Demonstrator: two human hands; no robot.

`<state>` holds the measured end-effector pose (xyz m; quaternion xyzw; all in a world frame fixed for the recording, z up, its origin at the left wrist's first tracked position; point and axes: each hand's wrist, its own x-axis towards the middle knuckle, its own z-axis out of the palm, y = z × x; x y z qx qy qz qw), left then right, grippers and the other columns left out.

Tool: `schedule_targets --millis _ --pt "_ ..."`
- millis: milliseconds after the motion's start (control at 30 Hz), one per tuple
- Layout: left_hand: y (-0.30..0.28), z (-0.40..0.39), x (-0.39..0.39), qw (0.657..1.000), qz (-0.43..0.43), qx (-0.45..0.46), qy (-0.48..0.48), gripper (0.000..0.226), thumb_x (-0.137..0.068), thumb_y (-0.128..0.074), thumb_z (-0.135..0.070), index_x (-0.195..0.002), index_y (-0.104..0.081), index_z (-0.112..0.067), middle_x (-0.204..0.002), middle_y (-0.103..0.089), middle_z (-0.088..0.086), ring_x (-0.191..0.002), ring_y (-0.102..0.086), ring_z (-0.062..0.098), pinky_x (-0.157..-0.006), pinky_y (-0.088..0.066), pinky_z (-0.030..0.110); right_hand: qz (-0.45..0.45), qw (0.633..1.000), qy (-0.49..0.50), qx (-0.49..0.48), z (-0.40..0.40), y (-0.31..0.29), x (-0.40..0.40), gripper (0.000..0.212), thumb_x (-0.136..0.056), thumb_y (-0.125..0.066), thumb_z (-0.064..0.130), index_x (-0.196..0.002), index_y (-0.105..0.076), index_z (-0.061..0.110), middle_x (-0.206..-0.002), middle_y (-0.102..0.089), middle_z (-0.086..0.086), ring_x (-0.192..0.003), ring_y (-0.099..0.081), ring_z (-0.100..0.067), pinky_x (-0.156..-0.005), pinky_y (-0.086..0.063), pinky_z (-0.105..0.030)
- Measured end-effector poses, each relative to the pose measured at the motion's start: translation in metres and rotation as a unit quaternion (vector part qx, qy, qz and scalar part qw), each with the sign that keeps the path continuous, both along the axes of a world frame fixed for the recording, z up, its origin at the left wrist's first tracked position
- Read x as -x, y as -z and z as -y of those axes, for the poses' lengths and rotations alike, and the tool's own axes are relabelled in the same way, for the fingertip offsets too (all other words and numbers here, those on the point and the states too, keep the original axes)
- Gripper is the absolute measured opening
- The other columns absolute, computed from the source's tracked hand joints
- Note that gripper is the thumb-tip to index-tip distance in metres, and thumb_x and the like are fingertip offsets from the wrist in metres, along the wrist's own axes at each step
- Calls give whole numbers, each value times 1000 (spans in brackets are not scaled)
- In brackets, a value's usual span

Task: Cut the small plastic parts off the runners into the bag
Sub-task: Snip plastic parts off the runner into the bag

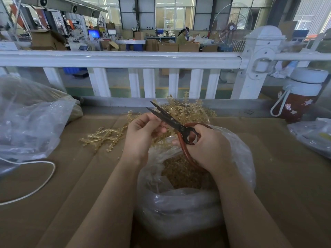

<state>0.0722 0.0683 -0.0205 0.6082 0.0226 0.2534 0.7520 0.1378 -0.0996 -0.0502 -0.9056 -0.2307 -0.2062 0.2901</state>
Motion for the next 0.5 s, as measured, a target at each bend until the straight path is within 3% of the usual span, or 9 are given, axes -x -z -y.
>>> schedule_targets --millis 167,500 --pt "2 0 0 1000 -6 -14 -6 20 -96 -58 -3 -79 -68 -10 -70 -69 3 -62 -60 12 -64 -50 20 6 1000 2 16 1 0 -1 46 -80 -62 78 -89 -65 33 -74 -64 19 -64 -52 6 -54 -34 -9" --pt "7 -3 -2 998 1 -59 -6 14 -93 -58 6 -99 -63 17 -75 -68 10 -64 -61 10 -66 -51 18 28 999 -15 -16 2 -1 1 48 -76 -51 78 -90 -67 35 -71 -58 23 -64 -50 8 -56 -30 -7"
